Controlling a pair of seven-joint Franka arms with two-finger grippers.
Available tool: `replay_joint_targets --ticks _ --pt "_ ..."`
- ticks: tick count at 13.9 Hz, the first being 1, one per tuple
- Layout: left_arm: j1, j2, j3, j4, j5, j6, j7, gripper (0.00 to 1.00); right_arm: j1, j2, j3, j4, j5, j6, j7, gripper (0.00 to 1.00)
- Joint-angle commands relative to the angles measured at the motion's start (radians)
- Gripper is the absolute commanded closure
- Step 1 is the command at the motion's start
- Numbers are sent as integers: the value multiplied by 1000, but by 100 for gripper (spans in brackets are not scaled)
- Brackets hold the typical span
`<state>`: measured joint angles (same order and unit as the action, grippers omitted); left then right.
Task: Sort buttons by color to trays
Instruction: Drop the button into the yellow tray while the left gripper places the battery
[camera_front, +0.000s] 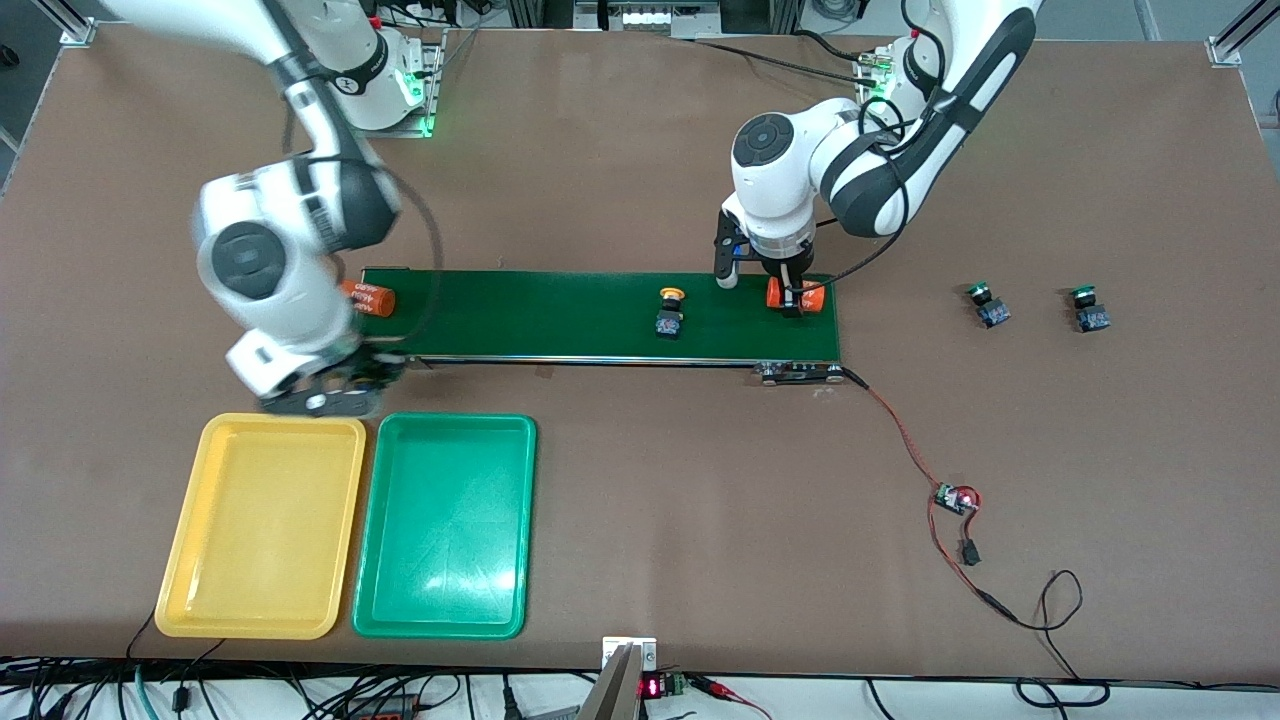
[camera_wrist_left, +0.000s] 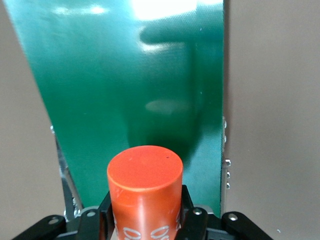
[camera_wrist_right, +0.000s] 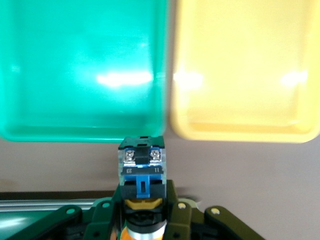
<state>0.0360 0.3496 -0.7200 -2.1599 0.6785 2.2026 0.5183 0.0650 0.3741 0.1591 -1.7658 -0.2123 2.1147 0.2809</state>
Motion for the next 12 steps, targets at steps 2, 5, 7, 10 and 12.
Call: replay_joint_targets --ticks 2,5,7,10,12 --pt "-5 57 7 21 43 -1 14 95 -120 74 17 37 8 11 -196 93" --pt "-8 100 10 49 41 15 12 92 -163 149 13 74 2 96 -232 93" --pt "-21 98 20 60 36 74 18 1 -197 215 11 101 1 167 -255 93" --pt "-16 60 30 123 24 78 29 0 -229 324 -16 149 5 272 -261 93" --pt "-8 14 80 143 20 78 25 0 -231 354 -27 161 4 284 -262 92"
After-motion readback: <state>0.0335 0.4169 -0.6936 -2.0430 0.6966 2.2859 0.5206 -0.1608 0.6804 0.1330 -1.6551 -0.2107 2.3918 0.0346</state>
